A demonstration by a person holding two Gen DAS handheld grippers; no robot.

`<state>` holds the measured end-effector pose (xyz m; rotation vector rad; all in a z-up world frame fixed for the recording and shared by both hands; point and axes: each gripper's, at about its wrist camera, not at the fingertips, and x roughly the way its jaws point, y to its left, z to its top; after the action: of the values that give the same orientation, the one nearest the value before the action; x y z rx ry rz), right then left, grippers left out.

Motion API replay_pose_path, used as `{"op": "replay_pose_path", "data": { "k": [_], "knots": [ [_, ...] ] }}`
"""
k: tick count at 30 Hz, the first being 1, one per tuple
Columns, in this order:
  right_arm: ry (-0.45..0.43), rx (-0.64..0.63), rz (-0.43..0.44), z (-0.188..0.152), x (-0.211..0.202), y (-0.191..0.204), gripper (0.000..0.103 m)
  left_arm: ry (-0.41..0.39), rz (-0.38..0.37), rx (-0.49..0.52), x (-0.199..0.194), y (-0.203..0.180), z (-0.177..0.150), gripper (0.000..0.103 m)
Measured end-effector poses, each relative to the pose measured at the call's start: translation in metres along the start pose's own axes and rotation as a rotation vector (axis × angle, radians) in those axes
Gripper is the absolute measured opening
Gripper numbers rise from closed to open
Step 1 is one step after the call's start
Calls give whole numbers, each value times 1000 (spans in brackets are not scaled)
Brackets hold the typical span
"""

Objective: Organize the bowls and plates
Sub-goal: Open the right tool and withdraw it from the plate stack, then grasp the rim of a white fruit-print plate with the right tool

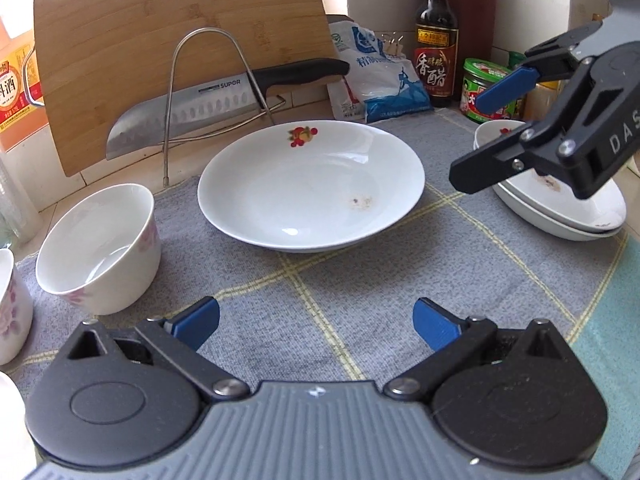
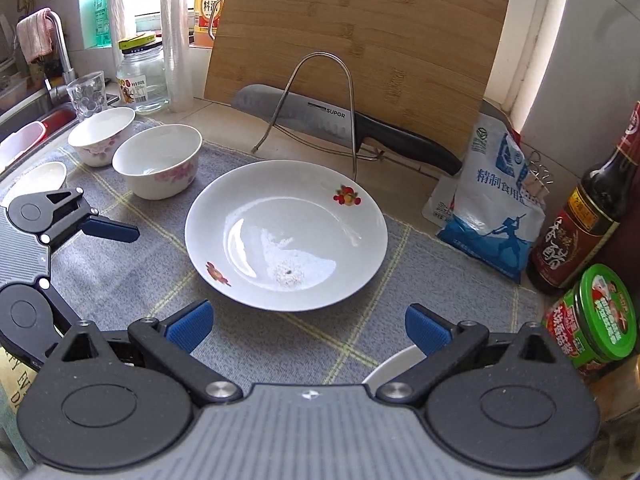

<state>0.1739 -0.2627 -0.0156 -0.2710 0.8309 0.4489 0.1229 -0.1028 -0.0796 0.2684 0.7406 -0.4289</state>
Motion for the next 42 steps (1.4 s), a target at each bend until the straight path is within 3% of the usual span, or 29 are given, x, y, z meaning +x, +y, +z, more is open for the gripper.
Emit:
{"op": "replay_pose_path", "data": {
  "k": [8,13,31,42],
  "knots": [
    [39,31,65,14,32,-20,103,22,-8,-4,28,-3,8,102],
    [69,65,103,19,49,-34,103,16,-43,-56,37,3,13,103],
    [212,146,252,44,118,-57,103,-24,-20,-83,45,5,18,103],
    [202,87,288,62,136,-60,103,-36,-23,-77,47,8,19,103]
  ]
}}
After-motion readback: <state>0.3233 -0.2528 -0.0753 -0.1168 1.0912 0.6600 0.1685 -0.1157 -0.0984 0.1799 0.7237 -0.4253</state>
